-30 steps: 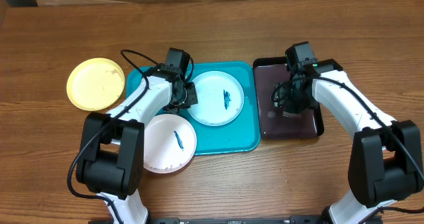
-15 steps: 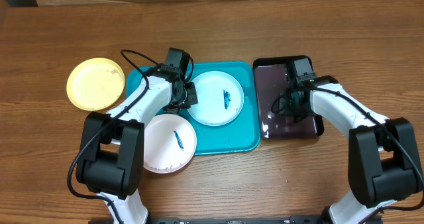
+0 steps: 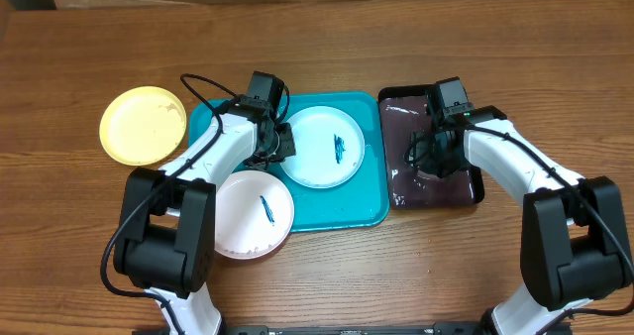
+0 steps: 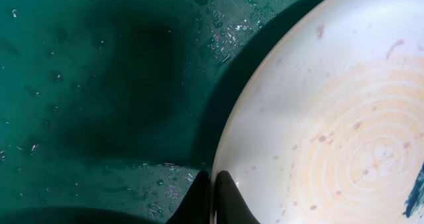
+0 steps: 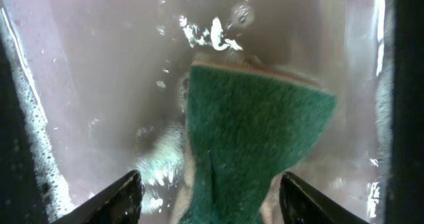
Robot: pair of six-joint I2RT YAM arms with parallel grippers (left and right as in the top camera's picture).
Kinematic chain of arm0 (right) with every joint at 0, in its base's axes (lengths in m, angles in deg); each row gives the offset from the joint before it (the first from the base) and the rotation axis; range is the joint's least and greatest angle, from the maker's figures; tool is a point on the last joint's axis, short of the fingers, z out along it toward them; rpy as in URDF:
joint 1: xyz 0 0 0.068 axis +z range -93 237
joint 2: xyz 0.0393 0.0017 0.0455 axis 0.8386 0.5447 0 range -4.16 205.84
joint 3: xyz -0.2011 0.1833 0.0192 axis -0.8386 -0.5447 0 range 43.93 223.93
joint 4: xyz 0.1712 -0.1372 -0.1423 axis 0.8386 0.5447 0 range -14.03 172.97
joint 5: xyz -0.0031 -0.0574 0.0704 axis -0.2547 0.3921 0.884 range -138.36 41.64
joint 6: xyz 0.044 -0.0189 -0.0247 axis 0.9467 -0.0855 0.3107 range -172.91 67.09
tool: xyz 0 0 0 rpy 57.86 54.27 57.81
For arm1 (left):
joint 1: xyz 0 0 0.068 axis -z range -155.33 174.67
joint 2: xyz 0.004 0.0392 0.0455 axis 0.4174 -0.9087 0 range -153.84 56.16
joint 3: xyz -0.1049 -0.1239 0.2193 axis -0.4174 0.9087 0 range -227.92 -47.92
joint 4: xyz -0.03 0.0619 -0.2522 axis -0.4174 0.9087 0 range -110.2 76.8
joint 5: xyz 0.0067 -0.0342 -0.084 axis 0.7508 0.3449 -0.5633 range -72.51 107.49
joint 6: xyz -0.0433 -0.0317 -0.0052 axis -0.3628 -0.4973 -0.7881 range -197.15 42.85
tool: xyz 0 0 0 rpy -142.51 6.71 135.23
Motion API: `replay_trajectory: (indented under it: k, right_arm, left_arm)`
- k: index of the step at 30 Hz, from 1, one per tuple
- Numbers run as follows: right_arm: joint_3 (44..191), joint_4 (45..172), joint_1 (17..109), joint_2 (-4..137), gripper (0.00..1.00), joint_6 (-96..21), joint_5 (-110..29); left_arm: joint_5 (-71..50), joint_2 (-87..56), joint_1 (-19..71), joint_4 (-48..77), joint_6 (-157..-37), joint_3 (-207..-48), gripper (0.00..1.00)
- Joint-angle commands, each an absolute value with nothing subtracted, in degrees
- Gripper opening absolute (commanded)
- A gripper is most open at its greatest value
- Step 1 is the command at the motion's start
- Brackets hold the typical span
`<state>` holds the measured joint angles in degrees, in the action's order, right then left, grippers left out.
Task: Clean dirty plates on tray and stack at the side
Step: 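Dip and rub the held sponge in the black tray's water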
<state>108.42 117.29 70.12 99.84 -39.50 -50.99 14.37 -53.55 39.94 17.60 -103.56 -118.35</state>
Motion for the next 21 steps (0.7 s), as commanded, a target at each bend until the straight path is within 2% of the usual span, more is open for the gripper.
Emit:
replay_trajectory:
  k: [1,3,5,7,8,11,12,16,21]
  right_arm:
    - [107.65,116.02,70.06,99.45,0.62,-39.32,-53.27]
    - [106.6,115.3,70.06,99.45,0.47,-39.3,-53.24]
    - [105.84,114.64,70.06,99.45,0.19,-39.3,-52.92]
    - [105.75,114.29,70.06,99.45,0.16,-39.37,-51.04]
    - [105.88,114.01,70.08,99.43,0.22,-39.37,-49.9]
    - [107.37,113.92,70.06,99.43,0.53,-39.35,-48.22]
    - [108.05,113.9,70.06,99.43,0.6,-39.39,-48.28]
    - [108.51,112.26,70.06,99.45,0.75,-39.39,-48.96]
    - [108.33,111.78,70.06,99.45,0.73,-39.37,-50.66]
  left_arm:
    - [16.45,-53.22,39.7,18.1,-102.91,-117.39,0.04]
    - [16.45,-53.22,39.7,18.1,-102.91,-117.39,0.04]
    - [16.45,-53.22,39.7,18.1,-102.91,-117.39,0.04]
    - [16.45,-53.22,39.7,18.1,-102.91,-117.39,0.04]
    - [16.45,-53.22,39.7,18.1,-102.91,-117.39,0.04]
    - [16.45,-53.22,39.7,18.08,-102.91,-117.39,0.04]
    - [16.45,-53.22,39.7,18.08,-102.91,-117.39,0.04]
    - [16.45,-53.22,39.7,18.12,-102.89,-117.39,0.04]
    - [16.45,-53.22,39.7,18.12,-102.91,-117.39,0.04]
